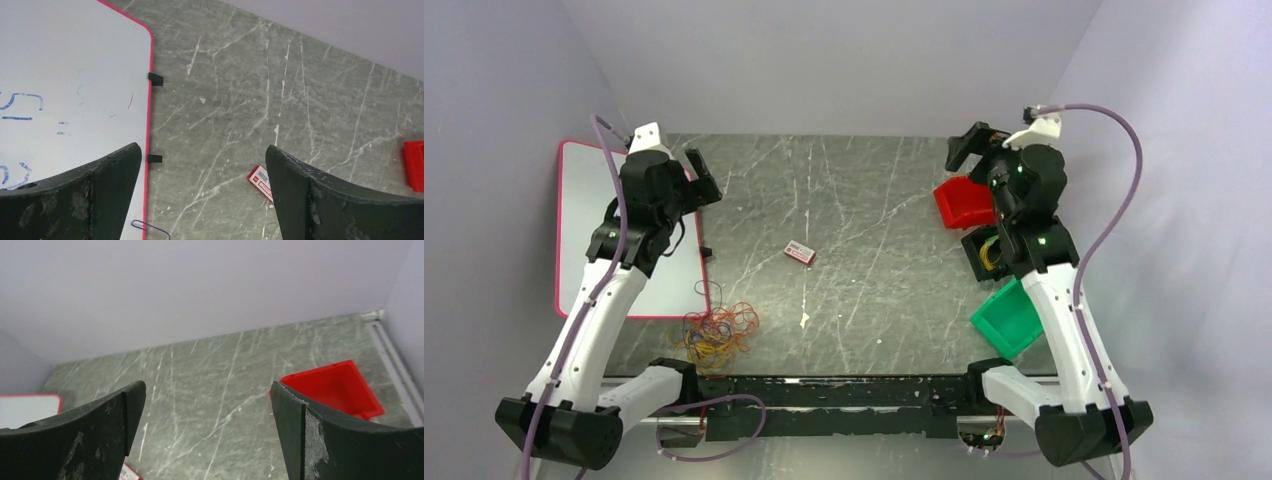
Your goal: Untangle the cables
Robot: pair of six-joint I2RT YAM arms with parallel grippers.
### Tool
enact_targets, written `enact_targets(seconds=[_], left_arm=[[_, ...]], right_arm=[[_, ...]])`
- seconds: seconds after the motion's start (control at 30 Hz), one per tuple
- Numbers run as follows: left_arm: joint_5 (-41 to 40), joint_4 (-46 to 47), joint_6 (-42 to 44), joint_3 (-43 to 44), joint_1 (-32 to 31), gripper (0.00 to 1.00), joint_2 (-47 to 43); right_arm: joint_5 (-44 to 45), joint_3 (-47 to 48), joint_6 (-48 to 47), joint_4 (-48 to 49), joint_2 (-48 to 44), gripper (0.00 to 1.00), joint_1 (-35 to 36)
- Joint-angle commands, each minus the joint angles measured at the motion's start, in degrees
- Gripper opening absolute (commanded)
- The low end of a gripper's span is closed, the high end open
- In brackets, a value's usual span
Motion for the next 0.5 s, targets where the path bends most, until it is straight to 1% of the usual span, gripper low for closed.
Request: enact_targets(seconds=[0.0,0.1,0.17,0.2,0.3,0.33,0.4,0.47], left_arm=[[-0.04,-1.68,1.42,0.06,0.56,0.99,-2.52],[-0.38,-0.93,1.51,-1.27,0.61,0.99,-3.65],[-0.21,-0.57,1.58,-1.91,0.63,0.99,-3.93],[-0.07,-0.43,1.63,-2.19,0.64,0.99,-4.06],[-0.22,0.0,1.73,-2.96,0.67,0.99,-4.66],[-0.27,-0.17,1.7,-3.16,0.68,0.99,-4.86],[-0.97,-1.39,1.57,-3.33,0.92,0.99,-4.98],[-1.3,-2.16,1.42,-3.83,1.89,0.99,-5.19]], right_arm=[[-12.21,4.02,-0.9,-6.51,4.97,1.0,-0.69],[-18.73,4.47,-1.07,-8.14,7.96,1.0,-0.06],[-20.2,4.11,-1.04,-8.82,9.45,1.0,2.3],[-19.42,3.74,-1.25,-9.07,10.14,1.0,4.37],[-13.2,2.76,-2.46,-9.39,12.5,1.0,14.06],[-12.42,2.12,-2.66,-8.85,13.35,1.0,16.64],[-12.58,0.26,-2.4,-6.22,14.71,1.0,22.44],[-14.01,-1.81,-1.97,-2.75,16.18,1.0,26.45]])
